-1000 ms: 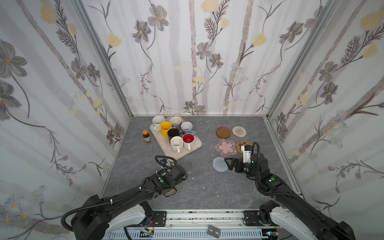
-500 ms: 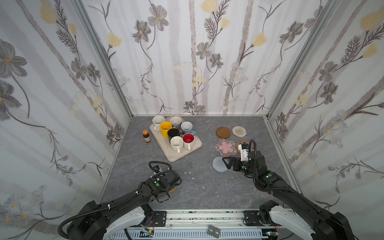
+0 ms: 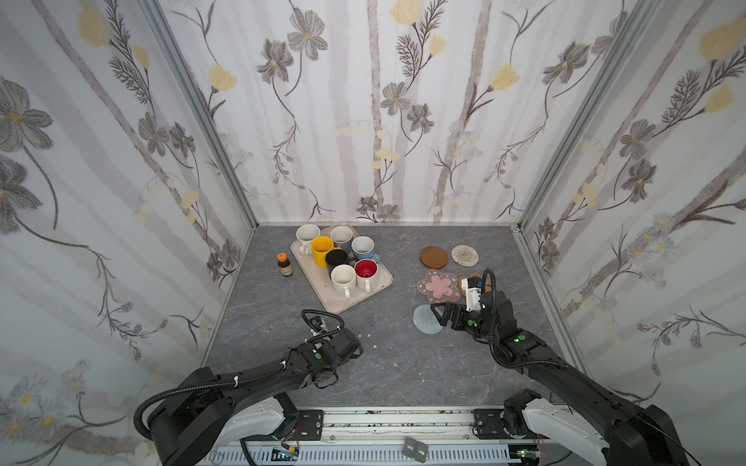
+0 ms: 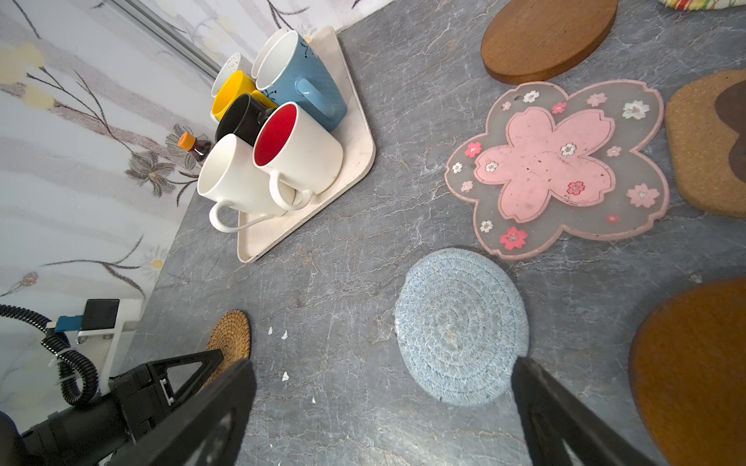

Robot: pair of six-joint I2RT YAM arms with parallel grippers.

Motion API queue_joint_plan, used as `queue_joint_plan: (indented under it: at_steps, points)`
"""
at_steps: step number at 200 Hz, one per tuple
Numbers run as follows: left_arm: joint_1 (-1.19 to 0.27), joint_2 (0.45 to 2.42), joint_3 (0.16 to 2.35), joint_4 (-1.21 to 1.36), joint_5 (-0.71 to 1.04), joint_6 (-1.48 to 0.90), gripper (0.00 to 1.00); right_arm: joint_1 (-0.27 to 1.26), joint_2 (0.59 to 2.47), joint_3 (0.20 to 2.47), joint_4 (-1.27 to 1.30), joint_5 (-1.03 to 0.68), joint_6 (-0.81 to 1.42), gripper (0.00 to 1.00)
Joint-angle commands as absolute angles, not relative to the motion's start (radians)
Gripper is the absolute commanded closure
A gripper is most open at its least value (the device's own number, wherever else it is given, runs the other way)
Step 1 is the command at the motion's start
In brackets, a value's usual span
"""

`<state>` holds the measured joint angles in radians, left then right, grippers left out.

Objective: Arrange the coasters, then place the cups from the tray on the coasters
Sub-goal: 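Slide the tan rattan coaster with the left gripper toward the light-blue coaster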

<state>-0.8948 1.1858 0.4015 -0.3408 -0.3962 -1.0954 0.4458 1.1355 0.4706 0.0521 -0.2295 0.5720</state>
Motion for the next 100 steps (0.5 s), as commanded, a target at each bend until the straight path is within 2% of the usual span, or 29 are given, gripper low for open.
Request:
queue_joint_plan:
  at_steps: [1,100]
  points:
    - [-0.93,1.251,0.425,-0.315,-0.218,-1.102,0.7,0.444,1.136,0.48,0.084,-0.225,0.575,0.0]
    - [-1.101,1.593,0.704,-0.223,-0.192,-1.068,0.71,0.382,1.096,0.474,0.04,-0.216,0.558,0.0]
